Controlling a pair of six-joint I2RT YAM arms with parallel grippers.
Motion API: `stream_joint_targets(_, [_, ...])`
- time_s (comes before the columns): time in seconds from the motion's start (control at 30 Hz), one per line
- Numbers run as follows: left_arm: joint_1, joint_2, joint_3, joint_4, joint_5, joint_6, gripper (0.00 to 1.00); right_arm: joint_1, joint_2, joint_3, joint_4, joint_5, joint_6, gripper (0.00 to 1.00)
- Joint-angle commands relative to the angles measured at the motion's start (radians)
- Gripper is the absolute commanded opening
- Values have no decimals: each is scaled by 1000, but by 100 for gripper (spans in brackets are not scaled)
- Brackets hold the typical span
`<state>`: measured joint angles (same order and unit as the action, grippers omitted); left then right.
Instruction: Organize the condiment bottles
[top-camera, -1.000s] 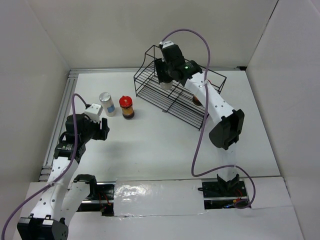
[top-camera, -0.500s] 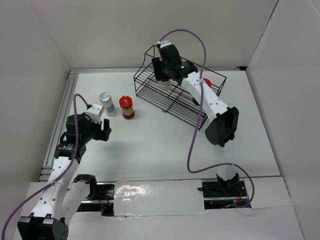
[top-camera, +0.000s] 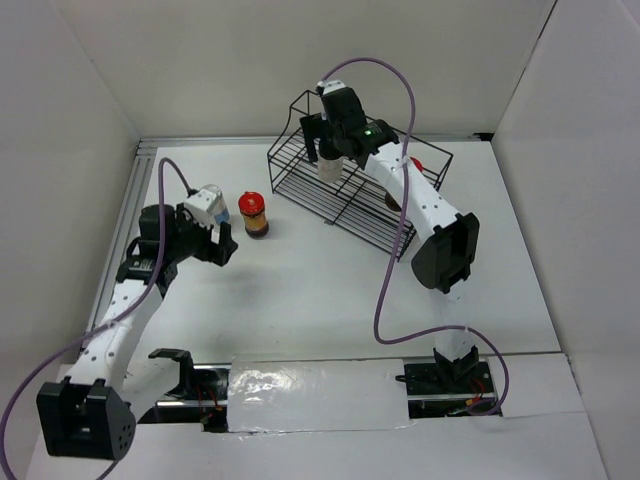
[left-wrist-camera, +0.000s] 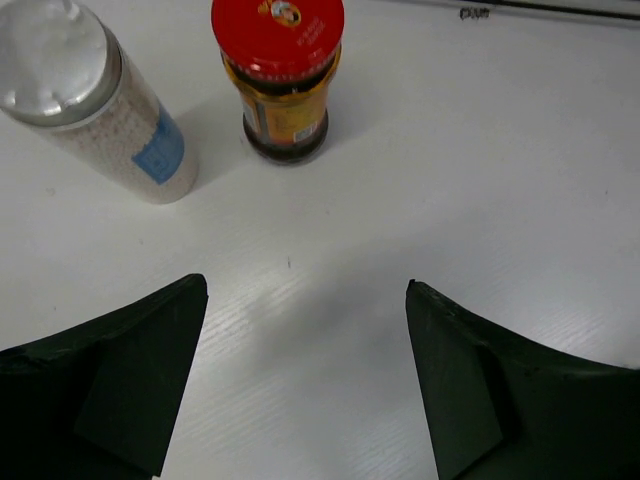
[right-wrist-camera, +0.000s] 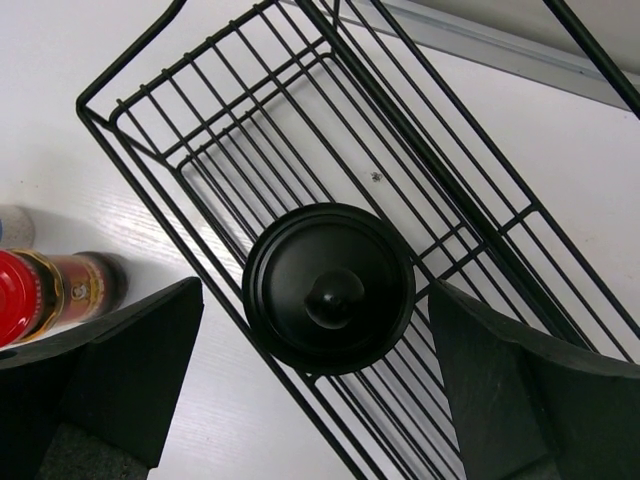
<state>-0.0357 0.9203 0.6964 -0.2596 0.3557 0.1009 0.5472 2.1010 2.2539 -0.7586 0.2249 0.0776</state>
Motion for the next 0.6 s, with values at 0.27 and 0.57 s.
stream_joint_targets(0.27, [-39,261,224,132,114,-14,99,56,-283,-66,85,40,-45,100])
stream_joint_targets(0.57, [-121,414,302,215,-25,62,99,99,-535,-276,188,183,-56,100])
